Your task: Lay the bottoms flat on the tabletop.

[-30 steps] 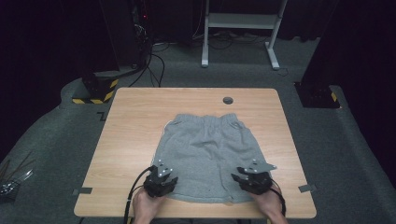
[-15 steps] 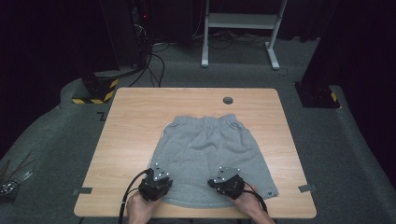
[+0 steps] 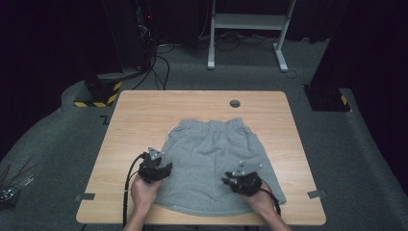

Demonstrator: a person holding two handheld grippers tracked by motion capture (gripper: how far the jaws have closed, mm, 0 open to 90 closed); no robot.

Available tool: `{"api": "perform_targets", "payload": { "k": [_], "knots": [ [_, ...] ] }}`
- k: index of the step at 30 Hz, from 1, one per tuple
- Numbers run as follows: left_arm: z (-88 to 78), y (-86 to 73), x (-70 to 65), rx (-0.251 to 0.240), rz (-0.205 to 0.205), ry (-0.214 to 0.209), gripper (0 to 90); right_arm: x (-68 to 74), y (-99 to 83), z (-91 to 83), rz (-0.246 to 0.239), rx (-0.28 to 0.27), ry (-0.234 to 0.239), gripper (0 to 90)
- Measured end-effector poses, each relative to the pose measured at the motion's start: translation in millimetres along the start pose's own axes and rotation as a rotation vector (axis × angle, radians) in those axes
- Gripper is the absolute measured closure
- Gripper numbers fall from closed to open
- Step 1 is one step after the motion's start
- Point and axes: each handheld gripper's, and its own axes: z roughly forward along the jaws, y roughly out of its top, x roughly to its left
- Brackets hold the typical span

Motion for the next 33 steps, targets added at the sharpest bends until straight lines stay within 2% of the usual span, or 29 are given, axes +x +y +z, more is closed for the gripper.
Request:
{"api": "perform_targets", "payload": {
  "k": [2, 3, 4, 5, 6, 7, 8, 9, 10, 11, 14, 16, 18, 20, 22, 24, 26, 29, 31, 33],
  "knots": [
    [3.2, 1.0, 3.9, 0.012, 0.003, 0.013, 48.3, -22.0, -1.0, -5.0, 0.063, -0.001, -0.119, 66.0],
    [7.0, -0.4, 4.5, 0.037, 0.042, 0.045, 47.9, -33.3, -2.4, -6.3, 0.094, 0.004, -0.162, 64.0],
    [7.0, -0.4, 4.5, 0.037, 0.042, 0.045, 46.5, -33.3, -2.4, -6.3, 0.094, 0.004, -0.162, 64.0],
    [7.9, -1.1, 4.3, 0.042, 0.054, 0.051, 46.5, -52.4, -7.5, -7.7, 0.145, 0.016, -0.229, 60.5],
    [8.1, -3.1, 4.2, 0.034, 0.083, 0.060, 45.7, -56.3, -9.5, -7.9, 0.163, 0.017, -0.237, 59.4],
    [7.1, -4.0, 4.7, 0.035, 0.087, 0.060, 45.1, -65.1, -15.0, -7.6, 0.195, 0.033, -0.249, 56.8],
    [6.2, -5.0, 5.6, 0.037, 0.090, 0.063, 43.7, -70.8, -20.0, -5.9, 0.211, 0.064, -0.251, 54.1],
    [5.2, -6.2, 6.4, 0.038, 0.086, 0.063, 42.3, -75.7, -26.5, -4.4, 0.221, 0.063, -0.231, 53.3],
    [2.9, -8.6, 9.1, 0.044, 0.073, 0.055, 40.8, -77.8, -31.4, -6.5, 0.222, 0.038, -0.219, 53.6],
    [1.3, -10.6, 10.9, 0.044, 0.062, 0.051, 40.0, -77.5, -36.4, -9.5, 0.218, 0.023, -0.234, 53.1],
    [-5.5, -18.9, 16.3, 0.040, 0.032, 0.035, 38.8, -73.4, -39.5, -14.2, 0.203, 0.034, -0.245, 51.5],
    [-8.3, -20.0, 16.9, 0.043, 0.041, 0.038, 38.7, -74.3, -39.4, -15.5, 0.208, 0.042, -0.240, 49.7],
    [-8.7, -18.5, 18.4, 0.016, 0.030, 0.032, 40.9, -73.4, -38.1, -15.3, 0.204, 0.042, -0.259, 49.3],
    [-7.6, -14.8, 26.1, -0.006, -0.039, 0.017, 42.3, -71.9, -36.5, -15.6, 0.197, 0.029, -0.275, 49.2],
    [-6.5, -11.1, 34.3, -0.009, -0.075, 0.042, 46.5, -73.3, -37.0, -14.1, 0.223, 0.030, -0.251, 48.9],
    [-8.4, -10.1, 39.6, -0.025, -0.086, 0.057, 52.1, -74.7, -38.1, -13.3, 0.223, 0.032, -0.247, 49.3],
    [-10.1, -10.9, 42.8, -0.025, -0.098, 0.050, 56.9, -75.3, -38.5, -13.3, 0.227, 0.028, -0.245, 49.3],
    [-5.0, -11.8, 42.8, 0.022, -0.093, 0.016, 57.4, -74.9, -38.4, -12.2, 0.219, 0.026, -0.246, 49.4],
    [0.5, -11.9, 40.4, 0.030, -0.086, 0.003, 57.7, -74.8, -38.4, -11.8, 0.219, 0.025, -0.246, 49.3],
    [2.7, -9.9, 39.9, 0.023, -0.088, -0.027, 67.1, -74.6, -38.6, -11.9, 0.217, 0.025, -0.247, 49.4]
  ]
}}
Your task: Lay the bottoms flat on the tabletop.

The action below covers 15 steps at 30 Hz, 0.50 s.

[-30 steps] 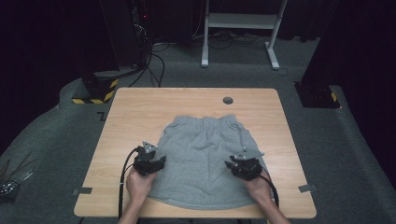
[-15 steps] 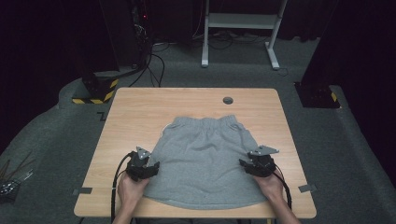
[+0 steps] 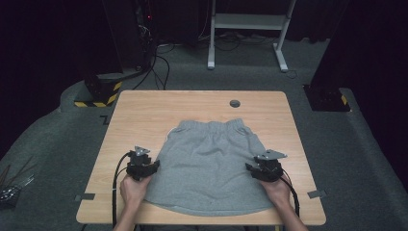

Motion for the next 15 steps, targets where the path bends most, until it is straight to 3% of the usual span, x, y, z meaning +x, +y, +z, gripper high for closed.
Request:
{"api": "perform_targets", "payload": {
  "k": [1, 4, 6, 8, 10, 12, 13, 15],
  "knots": [
    [0.7, 1.5, -1.2, 0.010, 0.000, -0.016, 73.9, 0.3, 0.0, 0.1, 0.001, 0.000, -0.001, 49.4],
    [-2.3, 6.8, -13.7, 0.029, 0.082, -0.018, 84.3, 0.0, 0.0, 0.1, 0.001, 0.000, 0.000, 49.4],
    [-7.7, 5.9, -14.9, 0.044, 0.122, 0.026, 85.2, 0.4, -0.1, 0.1, -0.002, -0.001, -0.002, 49.3],
    [-9.6, 2.0, -3.0, 0.069, 0.090, 0.060, 85.3, 0.7, -0.1, 0.1, -0.001, -0.001, -0.003, 49.3],
    [-10.8, -1.5, 1.8, 0.062, 0.072, 0.067, 84.4, 0.7, 0.0, 0.2, 0.002, 0.000, -0.002, 49.3],
    [-12.1, -0.3, -5.9, 0.016, 0.100, 0.086, 71.9, 1.1, 0.3, 0.6, 0.001, -0.001, -0.004, 49.3],
    [-12.5, 2.2, -12.2, -0.011, 0.107, 0.077, 60.4, 1.4, 0.3, 0.5, 0.000, 0.000, -0.006, 49.3],
    [-11.9, 9.7, -26.5, -0.067, 0.141, 0.041, 50.7, 2.1, 0.8, 0.5, -0.004, 0.002, -0.011, 49.3]
  ]
}}
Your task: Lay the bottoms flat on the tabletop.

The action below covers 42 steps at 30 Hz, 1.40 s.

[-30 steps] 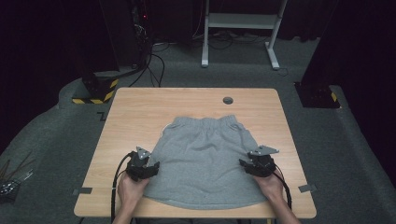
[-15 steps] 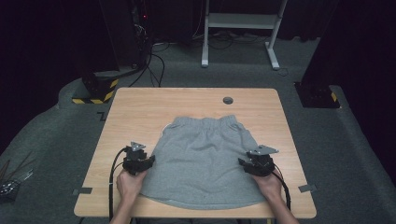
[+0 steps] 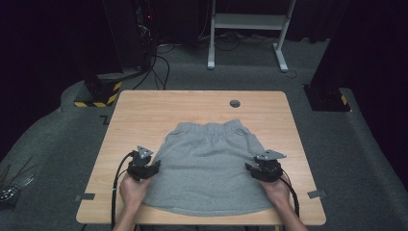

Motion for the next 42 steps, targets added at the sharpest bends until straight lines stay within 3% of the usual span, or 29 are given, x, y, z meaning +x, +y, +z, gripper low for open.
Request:
{"api": "perform_targets", "payload": {
  "k": [2, 4, 7, 8, 10, 12, 15, 17, 21, 27, 36, 42],
  "knots": [
    [7.2, 11.1, -14.6, -0.035, 0.016, -0.052, 45.0, 0.9, 0.7, 0.2, -0.008, 0.001, -0.005, 49.3],
    [17.5, 16.5, -24.8, -0.029, 0.035, -0.073, 43.4, 2.1, 0.9, 0.4, -0.007, 0.001, -0.002, 49.5],
    [39.8, 13.9, -39.0, 0.050, 0.095, -0.057, 42.1, 1.2, 0.4, -0.2, -0.007, 0.004, 0.015, 48.9],
    [41.7, 9.8, -40.8, -0.001, 0.096, -0.061, 40.3, 1.2, -0.1, -0.7, -0.002, 0.007, 0.023, 48.4],
    [44.8, 7.4, -39.3, -0.038, 0.080, -0.059, 40.4, 1.3, -1.0, -1.1, -0.008, 0.005, 0.029, 47.7],
    [49.0, 9.0, -37.3, -0.050, 0.061, -0.054, 39.3, -1.1, 0.1, 1.0, -0.004, 0.002, 0.036, 46.5],
    [50.5, 13.8, -38.8, -0.032, 0.059, -0.043, 38.9, -3.2, 5.6, 5.5, 0.008, 0.013, 0.018, 44.7],
    [43.1, 16.1, -36.0, -0.027, 0.047, -0.061, 38.0, -0.4, 8.1, 5.1, 0.002, 0.000, -0.007, 44.8],
    [24.3, 17.2, -24.2, -0.080, 0.014, -0.066, 37.7, -4.1, 12.0, -7.1, 0.049, -0.057, 0.012, 44.0],
    [8.9, 13.9, -8.3, -0.131, -0.078, -0.112, 36.2, -12.4, 15.5, -23.9, 0.084, -0.129, -0.019, 42.3],
    [-6.4, 11.0, 1.1, -0.161, -0.086, -0.104, 33.3, -19.3, 13.2, -43.3, 0.118, -0.199, -0.028, 40.8],
    [-18.3, 8.4, 10.6, -0.191, -0.116, -0.101, 30.7, -27.7, 9.5, -53.9, 0.149, -0.217, -0.037, 39.9]
  ]
}}
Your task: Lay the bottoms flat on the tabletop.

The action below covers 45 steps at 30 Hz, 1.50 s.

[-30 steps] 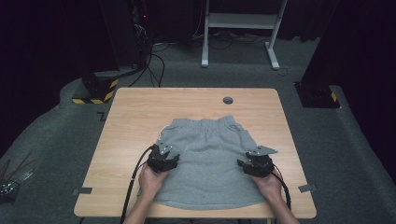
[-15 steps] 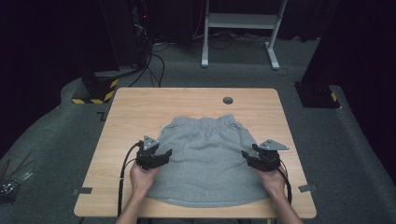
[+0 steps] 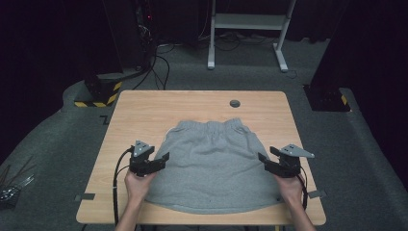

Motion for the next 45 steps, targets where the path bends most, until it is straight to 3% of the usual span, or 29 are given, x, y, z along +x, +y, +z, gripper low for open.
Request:
{"api": "perform_targets", "payload": {
  "k": [7, 12, 23, 27, 34, 45],
  "knots": [
    [-10.7, -2.7, 5.8, -0.018, -0.011, 0.012, 29.9, -6.7, -0.9, -9.6, 0.027, -0.021, -0.004, 38.7],
    [-14.6, -10.8, 11.1, -0.001, -0.009, 0.028, 29.5, -12.7, -2.5, -15.0, 0.040, -0.024, -0.007, 37.9],
    [-29.3, -22.2, 24.4, -0.023, -0.046, 0.054, 29.2, -22.0, -10.4, -29.3, 0.066, -0.041, -0.034, 38.1],
    [-31.5, -28.2, 27.7, -0.016, -0.038, 0.069, 29.2, -23.0, -14.4, -32.8, 0.072, -0.045, -0.042, 38.0],
    [-34.1, -40.5, 33.3, -0.002, -0.055, 0.096, 29.5, -26.7, -23.7, -35.9, 0.076, -0.022, -0.084, 36.0],
    [-25.3, -54.4, 36.2, 0.046, -0.040, 0.150, 30.2, -34.0, -48.1, -35.6, 0.104, 0.045, -0.135, 38.8]
  ]
}}
